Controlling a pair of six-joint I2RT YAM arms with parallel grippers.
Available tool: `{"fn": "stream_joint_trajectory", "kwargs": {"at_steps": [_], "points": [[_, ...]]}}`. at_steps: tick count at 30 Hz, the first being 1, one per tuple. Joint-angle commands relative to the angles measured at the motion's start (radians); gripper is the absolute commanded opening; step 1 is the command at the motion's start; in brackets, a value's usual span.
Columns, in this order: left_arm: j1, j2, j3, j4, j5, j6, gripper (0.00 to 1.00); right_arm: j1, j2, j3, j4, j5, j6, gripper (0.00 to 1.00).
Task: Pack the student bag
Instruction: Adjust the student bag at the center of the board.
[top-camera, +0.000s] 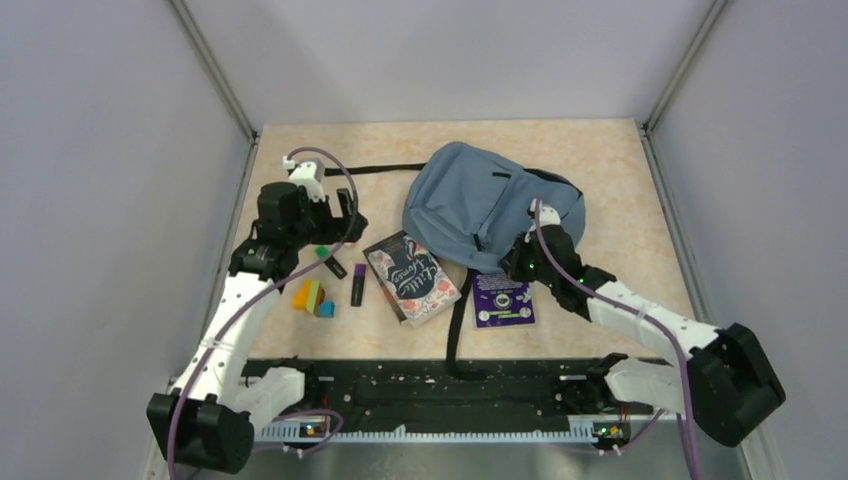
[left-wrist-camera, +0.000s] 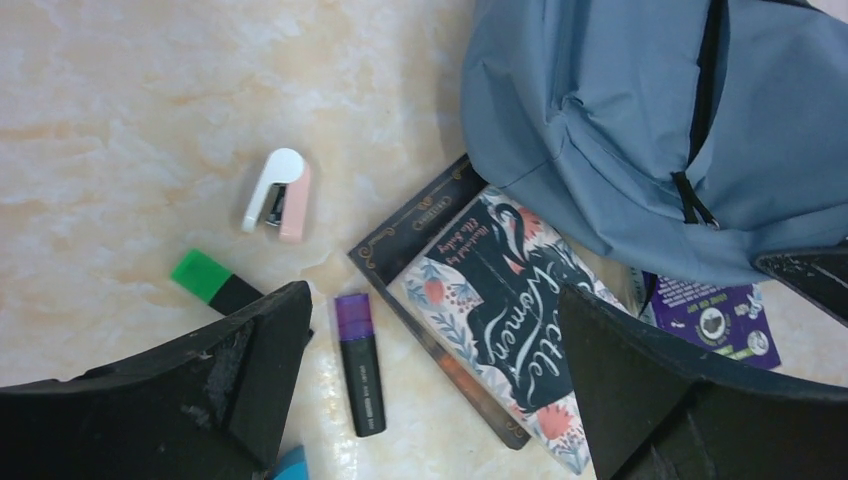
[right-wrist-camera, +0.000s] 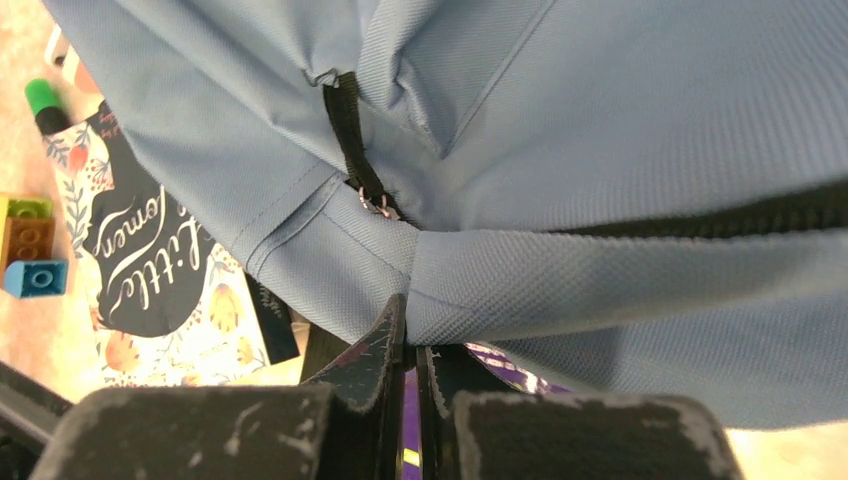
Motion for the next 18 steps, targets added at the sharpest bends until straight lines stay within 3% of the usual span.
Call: {"fn": "stream_joint_trajectory", "kwargs": {"at_steps": [1, 4, 7, 10, 12, 14, 18], "points": [[-0.081, 0.013, -0.023, 0.108, 0.013, -0.131, 0.98, 0.013, -0.120, -0.019, -0.024, 0.161, -0.022, 0.00], [-0.189, 0.026, -0.096, 0.256, -0.067, -0.215, 0.98, 0.013, -0.192, -0.042, -0.052, 0.236, -0.021, 0.00], [-0.255, 0.107, -0.118, 0.360, -0.090, -0.271, 0.98, 0.013, -0.248, -0.051, -0.080, 0.256, -0.023, 0.24], [-0.293, 0.225, -0.067, 0.376, -0.079, -0.286, 0.98, 0.013, -0.286, -0.055, -0.103, 0.259, -0.031, 0.55], [-0.312, 0.280, -0.034, 0.389, -0.078, -0.285, 0.98, 0.013, -0.296, -0.060, -0.117, 0.284, -0.034, 0.70], [-0.324, 0.321, -0.010, 0.412, -0.074, -0.286, 0.98, 0.013, -0.299, -0.063, -0.130, 0.315, -0.031, 0.81], [-0.335, 0.401, 0.036, 0.441, -0.084, -0.284, 0.98, 0.009, -0.276, -0.034, -0.171, 0.349, -0.008, 0.88]]}}
